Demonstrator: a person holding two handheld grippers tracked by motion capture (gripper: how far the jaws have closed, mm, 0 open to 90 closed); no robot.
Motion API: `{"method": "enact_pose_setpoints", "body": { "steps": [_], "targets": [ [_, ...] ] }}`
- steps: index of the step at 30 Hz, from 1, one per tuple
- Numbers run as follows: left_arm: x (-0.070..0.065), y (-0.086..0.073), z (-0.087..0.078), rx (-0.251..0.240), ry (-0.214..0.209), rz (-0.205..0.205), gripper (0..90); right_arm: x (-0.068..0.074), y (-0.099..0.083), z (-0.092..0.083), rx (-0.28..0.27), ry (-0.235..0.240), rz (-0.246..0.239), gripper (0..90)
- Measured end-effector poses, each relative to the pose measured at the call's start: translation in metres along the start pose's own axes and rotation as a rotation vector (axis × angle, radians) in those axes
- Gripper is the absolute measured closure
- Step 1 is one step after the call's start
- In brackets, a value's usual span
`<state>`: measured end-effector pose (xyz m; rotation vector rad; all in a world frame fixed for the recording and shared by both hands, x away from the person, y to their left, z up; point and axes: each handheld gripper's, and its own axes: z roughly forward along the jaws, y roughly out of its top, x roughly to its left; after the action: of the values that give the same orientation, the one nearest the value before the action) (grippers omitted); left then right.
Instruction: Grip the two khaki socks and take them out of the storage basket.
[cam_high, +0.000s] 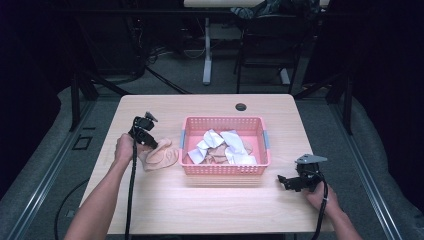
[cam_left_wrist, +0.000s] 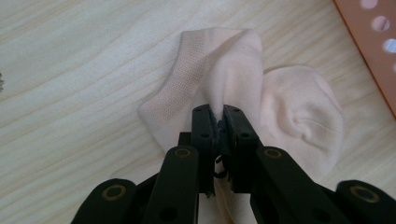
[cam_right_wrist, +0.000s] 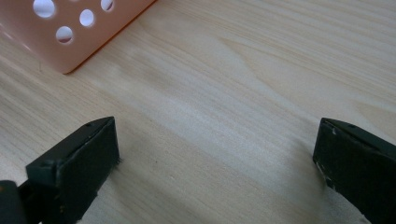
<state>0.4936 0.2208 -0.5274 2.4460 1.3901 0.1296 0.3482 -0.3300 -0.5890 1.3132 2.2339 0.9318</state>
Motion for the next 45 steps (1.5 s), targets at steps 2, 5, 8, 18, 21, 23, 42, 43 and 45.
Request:
{"method": "enact_pose_setpoints", "body": {
  "steps": [2, 5, 8, 18, 21, 23, 42, 43, 45],
  "targets": [
    [0.001, -0.001, 0.000, -0.009, -0.001, -0.014, 79.2, 0.000, 0.000, 0.000, 0.000, 0.000, 0.000, 0.0],
    [0.002, -0.004, -0.001, -0.032, 0.001, -0.036, 67.2, 0.000, 0.000, 0.000, 0.001, 0.002, -0.001, 0.0],
    [0.004, -0.007, -0.007, -0.049, 0.003, -0.052, 54.4, 0.000, 0.000, 0.000, 0.000, 0.002, -0.001, 0.0],
    [-0.002, -0.019, -0.036, -0.097, 0.036, -0.028, 16.9, 0.000, 0.000, 0.000, 0.001, 0.003, -0.002, 0.0],
    [-0.005, -0.026, -0.044, -0.122, 0.049, -0.023, 14.6, 0.000, 0.000, 0.000, 0.001, 0.003, -0.001, 0.0],
    [-0.006, -0.032, -0.049, -0.141, 0.050, -0.022, 13.1, 0.000, 0.000, 0.000, 0.000, 0.000, 0.000, 0.0],
    [-0.011, -0.095, -0.044, -0.190, 0.087, -0.077, 2.9, 0.000, 0.000, 0.000, 0.000, 0.000, 0.000, 0.0],
    [-0.012, -0.099, -0.042, -0.191, 0.090, -0.078, 2.5, 0.000, 0.000, 0.000, 0.000, 0.000, 0.000, 0.0],
    [-0.014, -0.107, -0.039, -0.202, 0.098, -0.085, 1.8, 0.000, 0.000, 0.000, 0.000, 0.002, 0.000, 0.0]
  ]
}}
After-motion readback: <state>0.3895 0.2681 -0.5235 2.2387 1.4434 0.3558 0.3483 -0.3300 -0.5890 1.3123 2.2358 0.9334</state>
